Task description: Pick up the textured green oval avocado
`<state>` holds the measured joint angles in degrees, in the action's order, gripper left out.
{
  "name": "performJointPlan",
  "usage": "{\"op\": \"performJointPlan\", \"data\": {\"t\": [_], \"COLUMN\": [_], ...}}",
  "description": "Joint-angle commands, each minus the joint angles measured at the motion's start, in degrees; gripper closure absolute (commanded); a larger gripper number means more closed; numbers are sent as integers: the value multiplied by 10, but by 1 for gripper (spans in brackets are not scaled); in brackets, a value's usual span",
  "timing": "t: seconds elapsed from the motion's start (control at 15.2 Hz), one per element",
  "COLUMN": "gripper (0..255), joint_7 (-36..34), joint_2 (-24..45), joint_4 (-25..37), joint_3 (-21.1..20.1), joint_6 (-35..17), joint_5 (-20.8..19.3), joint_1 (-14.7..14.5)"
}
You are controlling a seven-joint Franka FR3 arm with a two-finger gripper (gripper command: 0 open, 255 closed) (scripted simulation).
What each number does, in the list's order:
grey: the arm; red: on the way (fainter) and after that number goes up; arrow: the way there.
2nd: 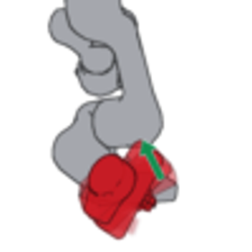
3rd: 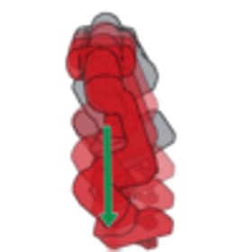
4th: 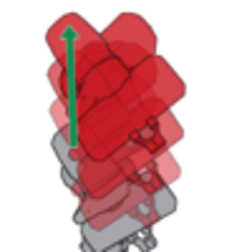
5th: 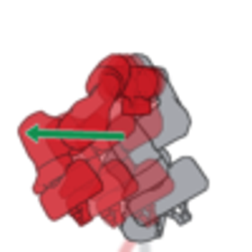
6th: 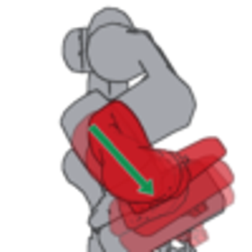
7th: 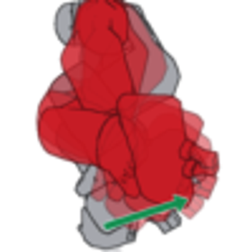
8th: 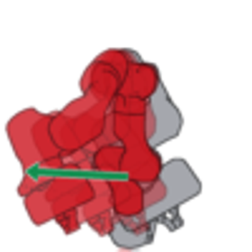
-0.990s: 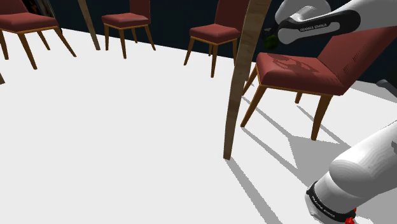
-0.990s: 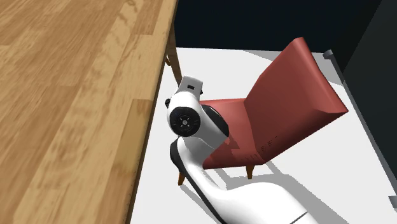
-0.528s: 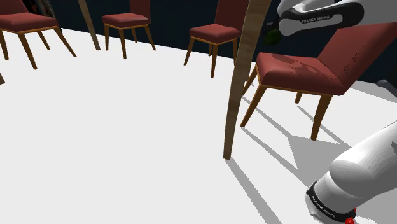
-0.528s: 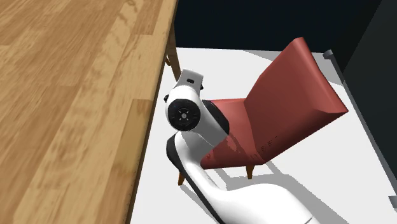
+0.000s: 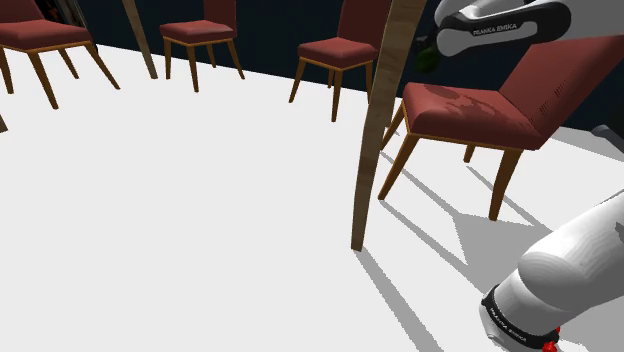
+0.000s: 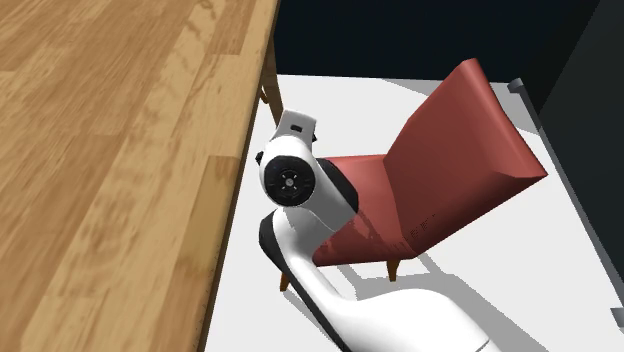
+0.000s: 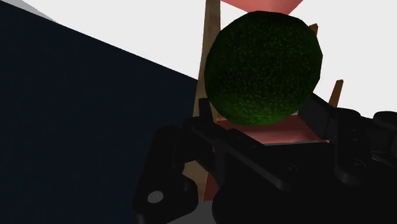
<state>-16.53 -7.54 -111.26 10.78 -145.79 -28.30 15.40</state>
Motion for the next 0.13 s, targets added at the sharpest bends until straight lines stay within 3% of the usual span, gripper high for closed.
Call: {"op": "performJointPlan", "data": {"t": [0.0, 0.07], "gripper": [255, 255], "joint_7": [9, 9], "joint_2": [2, 2], "joint_4": [77, 77], "joint_3": [-3, -3], "joint_6": [70, 70], "joint_5": [16, 16], "joint_1": [-2, -1]}}
